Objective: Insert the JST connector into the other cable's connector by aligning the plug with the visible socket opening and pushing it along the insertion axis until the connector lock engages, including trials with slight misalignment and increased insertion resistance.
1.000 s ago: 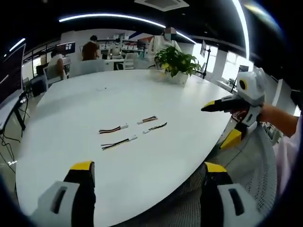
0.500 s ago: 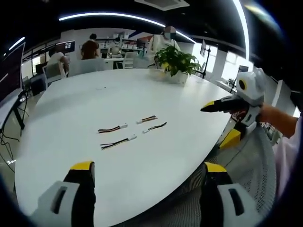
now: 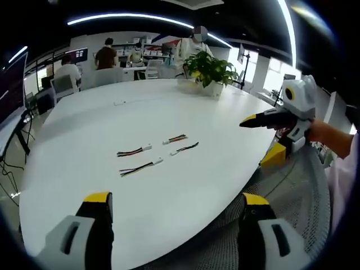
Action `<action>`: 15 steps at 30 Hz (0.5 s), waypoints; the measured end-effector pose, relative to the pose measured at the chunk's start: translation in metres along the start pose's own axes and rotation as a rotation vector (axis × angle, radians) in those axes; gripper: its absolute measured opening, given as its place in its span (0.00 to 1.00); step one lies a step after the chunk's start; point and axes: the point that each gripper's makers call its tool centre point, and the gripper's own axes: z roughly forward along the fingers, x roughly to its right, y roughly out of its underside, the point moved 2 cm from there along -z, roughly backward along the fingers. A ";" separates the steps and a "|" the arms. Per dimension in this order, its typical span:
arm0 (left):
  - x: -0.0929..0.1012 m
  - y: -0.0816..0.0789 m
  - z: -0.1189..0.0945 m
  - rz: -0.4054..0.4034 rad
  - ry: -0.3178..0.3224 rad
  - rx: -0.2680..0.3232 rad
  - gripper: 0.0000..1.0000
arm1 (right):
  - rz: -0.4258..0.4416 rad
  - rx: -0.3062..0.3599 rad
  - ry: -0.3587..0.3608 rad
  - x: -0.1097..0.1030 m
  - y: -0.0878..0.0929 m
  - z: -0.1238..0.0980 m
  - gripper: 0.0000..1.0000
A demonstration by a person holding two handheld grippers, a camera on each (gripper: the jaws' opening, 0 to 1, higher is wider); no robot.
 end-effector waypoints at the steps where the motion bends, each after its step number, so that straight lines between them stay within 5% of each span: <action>1: 0.000 -0.001 0.000 -0.005 0.000 0.004 0.93 | 0.003 0.003 0.001 0.000 0.000 0.000 0.82; 10: 0.002 -0.004 0.001 0.002 0.012 0.009 0.93 | 0.003 0.068 0.005 0.004 -0.013 0.000 0.75; 15: -0.002 -0.013 0.005 0.006 0.016 0.028 0.92 | -0.041 0.039 -0.013 0.001 -0.011 0.004 0.72</action>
